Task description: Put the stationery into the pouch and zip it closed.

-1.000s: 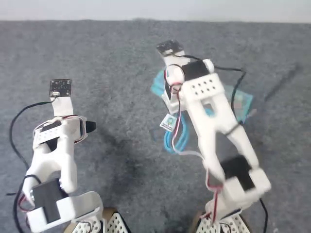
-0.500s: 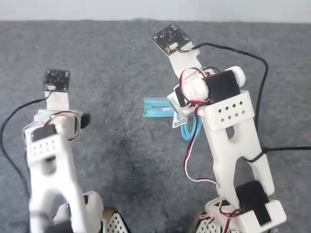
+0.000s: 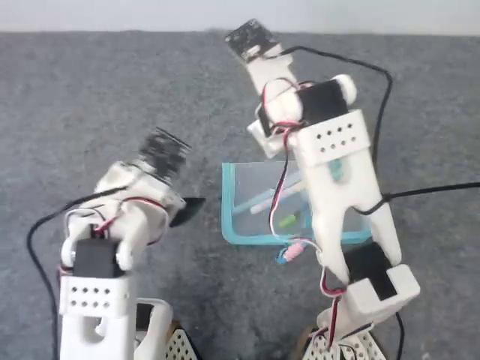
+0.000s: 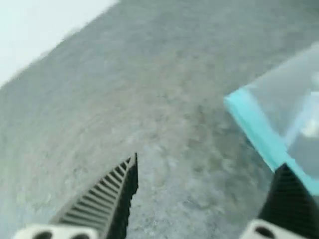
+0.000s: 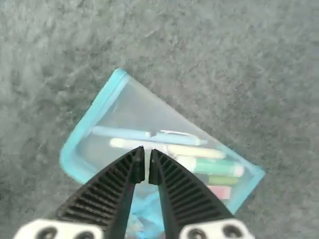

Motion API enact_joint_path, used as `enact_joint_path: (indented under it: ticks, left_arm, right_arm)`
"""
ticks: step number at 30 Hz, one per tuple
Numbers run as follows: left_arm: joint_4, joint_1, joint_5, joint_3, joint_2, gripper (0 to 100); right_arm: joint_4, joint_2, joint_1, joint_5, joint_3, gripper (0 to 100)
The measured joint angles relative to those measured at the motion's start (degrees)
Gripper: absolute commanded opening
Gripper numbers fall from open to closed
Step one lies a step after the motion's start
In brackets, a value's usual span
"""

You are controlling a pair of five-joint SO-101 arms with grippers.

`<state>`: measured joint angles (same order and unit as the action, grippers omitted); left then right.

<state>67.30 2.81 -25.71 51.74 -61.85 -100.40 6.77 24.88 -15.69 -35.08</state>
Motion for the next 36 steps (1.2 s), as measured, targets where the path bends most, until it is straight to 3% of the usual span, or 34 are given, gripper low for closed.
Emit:
enact_joint_path:
  ticks: [3, 7, 13, 16, 20, 24, 30, 36]
  left_arm:
    - [3.34, -3.96, -3.16, -0.79, -0.35, 39]
    - [4.13, -0.7, -4.75, -0.62, -0.35, 39]
    - [-14.95, 16.18, -3.52, 16.26, -0.35, 39]
    - [-26.29, 23.21, -5.1, 28.31, -0.35, 39]
    - [-30.86, 28.4, -5.36, 32.18, -0.35, 39]
    - [-30.77, 28.75, -3.25, 32.44, -0.35, 39]
    - [-29.1, 26.99, 0.53, 32.62, -0.35, 39]
    - [-29.01, 25.41, 1.85, 35.25, -0.35, 39]
  right_arm:
    - [0.0, 0.0, -2.46, -0.18, -0.79, 0.6]
    - [0.0, -2.37, -3.34, -0.18, 8.97, 0.6]
    - [7.74, -17.05, 2.81, -0.97, 39.21, 0.6]
    - [14.07, -24.09, 5.63, -6.24, 56.53, 0.6]
    - [21.01, -25.85, 5.36, -8.44, 72.0, 4.3]
    - [22.95, -24.88, 5.19, -7.12, 73.41, 11.3]
    - [24.97, -11.6, 4.84, -4.92, 72.18, 10.2]
    - [26.11, 1.58, 1.23, -2.9, 60.75, 10.2]
